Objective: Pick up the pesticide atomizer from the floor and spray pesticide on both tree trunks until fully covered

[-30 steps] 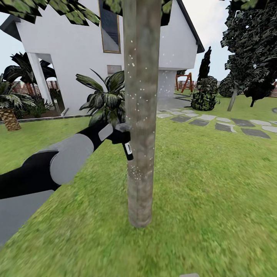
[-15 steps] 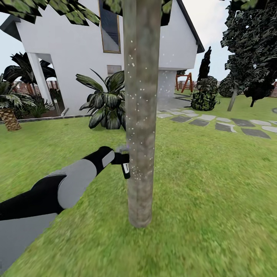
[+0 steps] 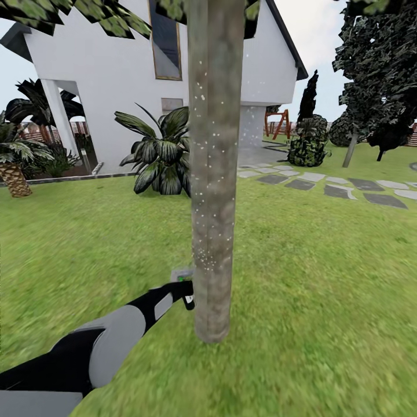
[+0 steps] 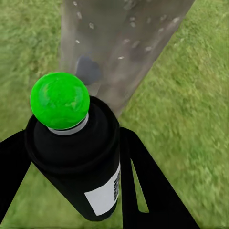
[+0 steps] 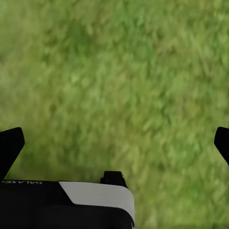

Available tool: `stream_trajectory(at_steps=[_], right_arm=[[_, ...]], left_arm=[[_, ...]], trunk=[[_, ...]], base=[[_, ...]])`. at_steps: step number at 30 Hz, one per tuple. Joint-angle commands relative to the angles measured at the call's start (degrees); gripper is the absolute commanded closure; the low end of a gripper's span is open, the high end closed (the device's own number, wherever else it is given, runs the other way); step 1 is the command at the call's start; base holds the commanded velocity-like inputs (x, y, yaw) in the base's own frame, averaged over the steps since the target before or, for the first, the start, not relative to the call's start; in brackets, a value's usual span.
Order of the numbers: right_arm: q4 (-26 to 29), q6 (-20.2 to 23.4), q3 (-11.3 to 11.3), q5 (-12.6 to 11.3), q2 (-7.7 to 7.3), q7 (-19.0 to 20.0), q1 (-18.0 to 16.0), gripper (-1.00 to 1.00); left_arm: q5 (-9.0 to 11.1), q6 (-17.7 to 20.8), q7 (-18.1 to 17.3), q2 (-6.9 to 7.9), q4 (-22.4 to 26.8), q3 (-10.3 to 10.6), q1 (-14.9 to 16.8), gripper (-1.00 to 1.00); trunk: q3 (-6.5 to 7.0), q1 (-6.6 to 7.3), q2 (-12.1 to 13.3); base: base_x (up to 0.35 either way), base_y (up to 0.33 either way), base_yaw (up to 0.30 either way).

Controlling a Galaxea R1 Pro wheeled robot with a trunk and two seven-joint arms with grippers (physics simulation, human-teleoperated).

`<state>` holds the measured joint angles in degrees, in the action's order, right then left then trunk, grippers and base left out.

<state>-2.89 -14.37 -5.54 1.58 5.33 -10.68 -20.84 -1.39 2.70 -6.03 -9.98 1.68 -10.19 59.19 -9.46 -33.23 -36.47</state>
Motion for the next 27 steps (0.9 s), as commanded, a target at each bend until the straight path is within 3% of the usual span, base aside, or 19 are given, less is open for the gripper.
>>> stream_trajectory(at_steps=[1,6,8,19,27], right_arm=[[-0.3,-0.3,-0.4,0.2,0.03,-0.4,-0.1,-1.00],[-0.3,-0.2,-0.4,0.2,0.03,-0.4,-0.1,-1.00],[-0.3,-0.2,-0.4,0.2,0.03,-0.4,-0.1,-1.00],[-0.3,-0.2,-0.4,0.2,0.03,-0.4,-0.1,-1.00],[-0.3,-0.2,-0.4,0.2,0.03,-0.4,-0.1,-1.00]], left_arm=[[-0.6,0.2,-0.2,0.29,0.1,-0.5,-0.4,1.00],[-5.0,0.1,-0.2,0.87,0.1,-0.4,-1.3,1.00],[-5.7,0.1,-0.2,0.91,0.1,-0.4,-1.3,1.00],[-6.2,0.3,-0.2,0.98,0.1,-0.4,-1.4,1.00],[-6.1,0.3,-0.3,0.98,0.1,-0.4,-1.4,1.00]], trunk=[[-0.09,-0.02,-0.1],[-0.09,-0.02,-0.1],[-0.09,-0.02,-0.1],[-0.09,-0.02,-0.1],[-0.09,-0.02,-0.1]], base=[[0.060,0.251,0.000],[0.100,0.311,0.000],[0.118,0.331,0.000],[0.043,0.345,-0.008],[0.000,0.350,-0.260]])
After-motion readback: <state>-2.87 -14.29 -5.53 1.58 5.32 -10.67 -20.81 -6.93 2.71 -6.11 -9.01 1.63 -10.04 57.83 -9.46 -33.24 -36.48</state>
